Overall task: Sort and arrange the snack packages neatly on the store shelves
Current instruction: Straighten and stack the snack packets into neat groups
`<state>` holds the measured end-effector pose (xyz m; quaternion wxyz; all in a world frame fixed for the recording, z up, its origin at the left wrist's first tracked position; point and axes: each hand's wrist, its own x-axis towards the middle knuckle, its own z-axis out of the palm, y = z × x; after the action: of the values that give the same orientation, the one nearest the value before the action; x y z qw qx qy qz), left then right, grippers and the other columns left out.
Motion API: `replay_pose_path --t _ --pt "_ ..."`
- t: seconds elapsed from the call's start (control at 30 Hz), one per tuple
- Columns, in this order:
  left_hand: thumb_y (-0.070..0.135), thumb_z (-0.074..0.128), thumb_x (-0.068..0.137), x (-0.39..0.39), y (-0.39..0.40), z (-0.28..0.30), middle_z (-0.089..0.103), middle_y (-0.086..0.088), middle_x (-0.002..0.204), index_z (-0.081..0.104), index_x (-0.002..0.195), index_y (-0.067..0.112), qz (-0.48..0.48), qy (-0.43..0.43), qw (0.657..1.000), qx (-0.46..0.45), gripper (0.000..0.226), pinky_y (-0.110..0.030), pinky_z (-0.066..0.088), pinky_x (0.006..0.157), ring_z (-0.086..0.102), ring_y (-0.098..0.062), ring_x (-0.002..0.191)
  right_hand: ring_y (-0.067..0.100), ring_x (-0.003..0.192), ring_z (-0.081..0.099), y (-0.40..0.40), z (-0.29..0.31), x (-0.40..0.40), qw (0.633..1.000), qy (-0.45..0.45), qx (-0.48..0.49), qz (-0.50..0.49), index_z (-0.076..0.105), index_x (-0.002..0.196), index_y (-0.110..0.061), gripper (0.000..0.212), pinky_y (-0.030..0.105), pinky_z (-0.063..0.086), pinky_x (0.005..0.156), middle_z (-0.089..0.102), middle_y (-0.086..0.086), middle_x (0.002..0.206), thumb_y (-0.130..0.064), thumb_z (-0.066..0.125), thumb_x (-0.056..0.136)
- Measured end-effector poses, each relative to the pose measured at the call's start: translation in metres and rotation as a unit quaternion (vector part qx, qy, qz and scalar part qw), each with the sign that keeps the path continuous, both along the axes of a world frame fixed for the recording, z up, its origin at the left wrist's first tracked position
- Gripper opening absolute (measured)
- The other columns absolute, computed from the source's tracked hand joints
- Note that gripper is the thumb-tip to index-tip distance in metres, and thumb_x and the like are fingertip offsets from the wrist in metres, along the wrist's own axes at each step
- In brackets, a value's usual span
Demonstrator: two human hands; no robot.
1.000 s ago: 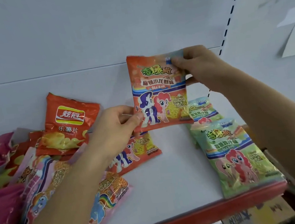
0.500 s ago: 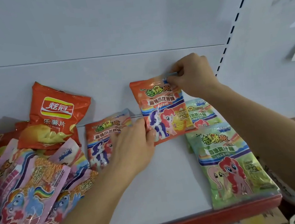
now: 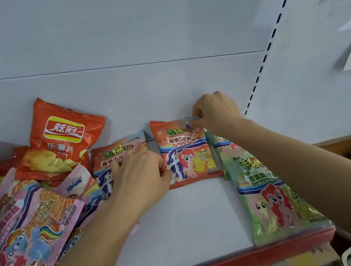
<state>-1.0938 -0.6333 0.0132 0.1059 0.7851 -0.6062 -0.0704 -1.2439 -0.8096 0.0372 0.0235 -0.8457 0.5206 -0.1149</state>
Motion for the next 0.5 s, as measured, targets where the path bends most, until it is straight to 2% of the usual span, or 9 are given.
replay_pose_path --t 0.07,0.17,0.27,0.37,0.43,0.5 --pt "0.055 0.060 0.092 -0.001 0.000 0.002 0.058 0.010 0.091 0.060 0.077 0.023 -0.001 -0.025 1.000 0.009 0.035 -0.046 0.037 0.094 0.046 -0.015 0.099 0.025 0.075 0.063 0.001 -0.002 0.001 0.999 0.041 -0.025 0.008 0.071 0.080 -0.021 0.030 0.030 0.046 0.061 0.066 0.001 0.078 -0.048 0.082 0.077" --pt "0.060 0.060 0.090 0.000 0.001 0.004 0.057 0.007 0.090 0.055 0.075 0.023 -0.004 -0.048 0.999 0.019 0.040 -0.047 0.046 0.093 0.053 -0.018 0.101 0.028 0.076 0.060 0.004 -0.008 0.004 0.992 0.101 -0.078 0.017 0.058 0.088 -0.018 0.037 0.032 0.043 0.063 0.066 0.006 0.086 -0.051 0.075 0.084" --pt "0.062 0.062 0.088 0.002 0.004 0.012 0.062 0.004 0.101 0.061 0.089 0.025 -0.030 -0.032 0.999 0.010 0.036 -0.041 0.053 0.084 0.060 -0.018 0.100 0.028 0.074 0.056 0.010 -0.009 0.005 0.991 0.106 -0.084 0.009 0.052 0.089 -0.017 0.037 0.032 0.042 0.062 0.067 0.007 0.089 -0.047 0.073 0.088" --pt "0.057 0.061 0.091 0.010 0.017 0.026 0.061 0.006 0.121 0.066 0.111 0.026 -0.050 -0.008 0.998 -0.023 0.037 -0.029 0.051 0.078 0.060 -0.012 0.105 0.026 0.074 0.061 0.025 0.000 0.011 0.997 0.032 -0.067 0.020 0.059 0.087 -0.016 0.031 0.033 0.049 0.063 0.067 0.005 0.081 -0.046 0.066 0.094" --pt "0.051 0.059 0.094 0.025 0.032 0.035 0.059 0.008 0.125 0.066 0.115 0.028 -0.051 0.001 0.997 -0.061 0.031 -0.029 0.052 0.079 0.059 -0.011 0.106 0.022 0.073 0.063 0.043 0.007 0.024 0.997 -0.041 -0.017 0.060 0.067 0.086 -0.019 0.033 0.032 0.052 0.064 0.068 0.001 0.078 -0.049 0.061 0.095" --pt "0.049 0.058 0.095 0.044 0.046 0.040 0.058 0.011 0.121 0.065 0.118 0.030 -0.047 0.000 0.996 -0.078 0.031 -0.034 0.054 0.081 0.058 -0.010 0.104 0.022 0.073 0.065 0.063 0.010 0.043 0.992 -0.073 0.036 0.100 0.073 0.087 -0.017 0.038 0.034 0.056 0.066 0.071 0.003 0.077 -0.050 0.056 0.097"
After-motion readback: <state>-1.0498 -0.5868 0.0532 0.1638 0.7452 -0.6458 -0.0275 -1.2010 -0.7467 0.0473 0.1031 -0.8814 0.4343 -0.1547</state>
